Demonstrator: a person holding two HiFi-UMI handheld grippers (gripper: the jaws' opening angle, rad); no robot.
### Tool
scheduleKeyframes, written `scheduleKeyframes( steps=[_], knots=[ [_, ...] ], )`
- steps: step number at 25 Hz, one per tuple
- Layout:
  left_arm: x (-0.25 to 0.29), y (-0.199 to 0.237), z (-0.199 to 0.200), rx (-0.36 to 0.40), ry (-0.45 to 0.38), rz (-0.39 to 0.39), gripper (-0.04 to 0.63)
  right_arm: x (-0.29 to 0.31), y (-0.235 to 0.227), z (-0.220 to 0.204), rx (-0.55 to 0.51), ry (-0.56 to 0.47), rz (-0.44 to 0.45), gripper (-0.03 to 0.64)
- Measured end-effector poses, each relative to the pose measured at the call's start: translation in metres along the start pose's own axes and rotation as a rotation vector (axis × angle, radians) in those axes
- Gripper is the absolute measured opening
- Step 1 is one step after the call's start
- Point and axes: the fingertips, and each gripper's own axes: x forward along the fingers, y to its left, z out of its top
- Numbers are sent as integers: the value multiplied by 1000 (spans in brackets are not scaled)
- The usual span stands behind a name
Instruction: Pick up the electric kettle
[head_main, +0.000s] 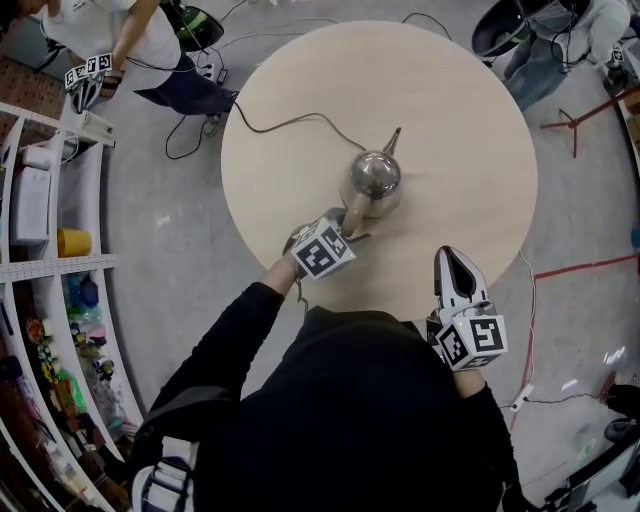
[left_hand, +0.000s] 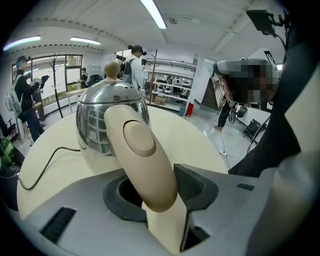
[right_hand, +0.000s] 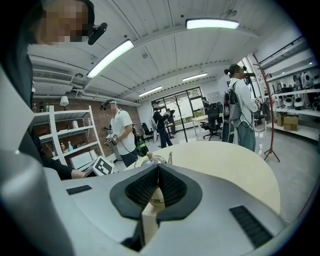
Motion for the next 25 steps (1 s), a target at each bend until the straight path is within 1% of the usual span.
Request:
scheduleKeyframes(
  steps=[4, 5, 8, 11, 15, 20, 25],
  knots=[
    [2, 7, -2, 26, 35, 73, 128, 4, 1, -2, 6, 4, 1, 12],
    [2, 9, -3, 22, 39, 91, 115, 6, 2, -2, 7, 5, 2, 12],
    [3, 10, -3, 0, 32, 118, 112, 7, 4, -4, 11, 6, 8, 12],
    [1, 7, 2, -11, -4, 122, 109, 7, 7, -7, 15, 10, 15, 12],
    [2, 8, 18, -20, -47, 115, 106, 8, 1, -6, 22, 17, 17, 12],
    [0, -2, 32, -23, -133, 127, 106, 0, 2, -13, 27, 19, 16, 12],
    [5, -7, 50, -9, -166, 125, 106, -5, -4, -17, 32, 22, 18, 12]
  ],
)
